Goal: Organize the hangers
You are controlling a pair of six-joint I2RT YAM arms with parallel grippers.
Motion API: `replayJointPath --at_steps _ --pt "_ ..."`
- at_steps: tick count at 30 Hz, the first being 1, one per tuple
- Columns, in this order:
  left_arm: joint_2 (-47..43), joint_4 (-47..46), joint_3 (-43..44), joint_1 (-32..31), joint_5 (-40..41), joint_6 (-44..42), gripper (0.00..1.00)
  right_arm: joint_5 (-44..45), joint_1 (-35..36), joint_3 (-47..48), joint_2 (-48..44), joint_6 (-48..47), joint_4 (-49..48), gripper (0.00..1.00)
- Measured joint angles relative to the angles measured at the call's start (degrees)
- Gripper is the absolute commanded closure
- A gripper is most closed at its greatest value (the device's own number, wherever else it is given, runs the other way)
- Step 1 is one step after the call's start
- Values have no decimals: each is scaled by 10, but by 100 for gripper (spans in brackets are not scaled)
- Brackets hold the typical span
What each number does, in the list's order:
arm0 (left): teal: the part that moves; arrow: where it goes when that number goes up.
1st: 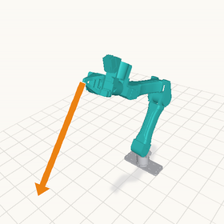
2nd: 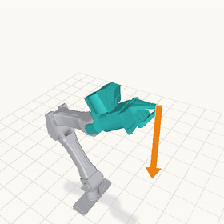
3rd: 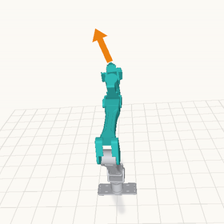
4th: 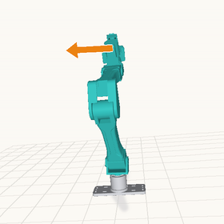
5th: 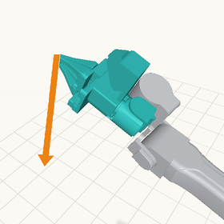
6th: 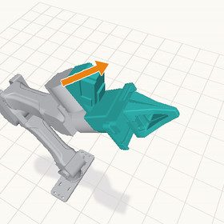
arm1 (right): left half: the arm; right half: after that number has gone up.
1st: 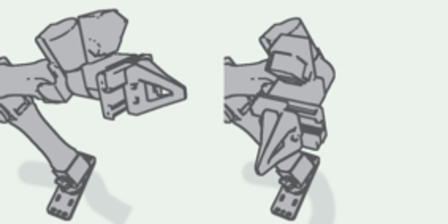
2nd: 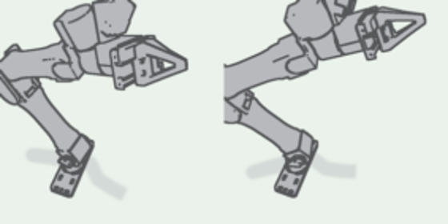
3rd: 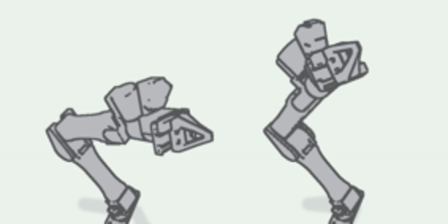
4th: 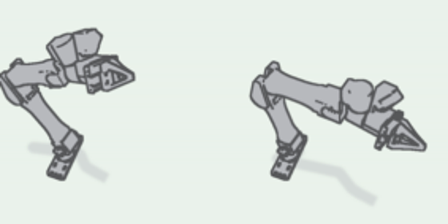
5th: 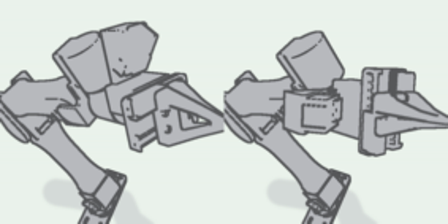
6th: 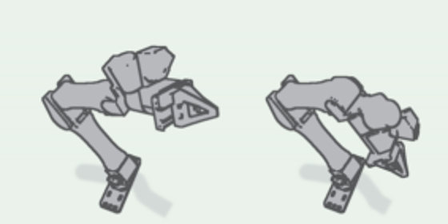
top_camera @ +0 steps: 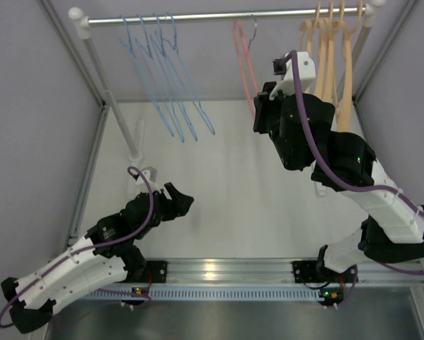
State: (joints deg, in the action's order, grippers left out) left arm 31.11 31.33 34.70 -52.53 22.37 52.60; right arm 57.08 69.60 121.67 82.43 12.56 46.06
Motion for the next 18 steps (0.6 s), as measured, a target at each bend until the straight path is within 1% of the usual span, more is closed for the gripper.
replayJointPath --at_steps 5,8,18 --pt "0 2 0 0 0 -3 29 -37 -29 50 27 -57 -28 100" --pt "0 2 0 0 0 -4 29 -56 -49 60 37 -76 -44 100" --pt "2 9 6 0 0 -8 29 -110 -113 63 79 -90 -70 100"
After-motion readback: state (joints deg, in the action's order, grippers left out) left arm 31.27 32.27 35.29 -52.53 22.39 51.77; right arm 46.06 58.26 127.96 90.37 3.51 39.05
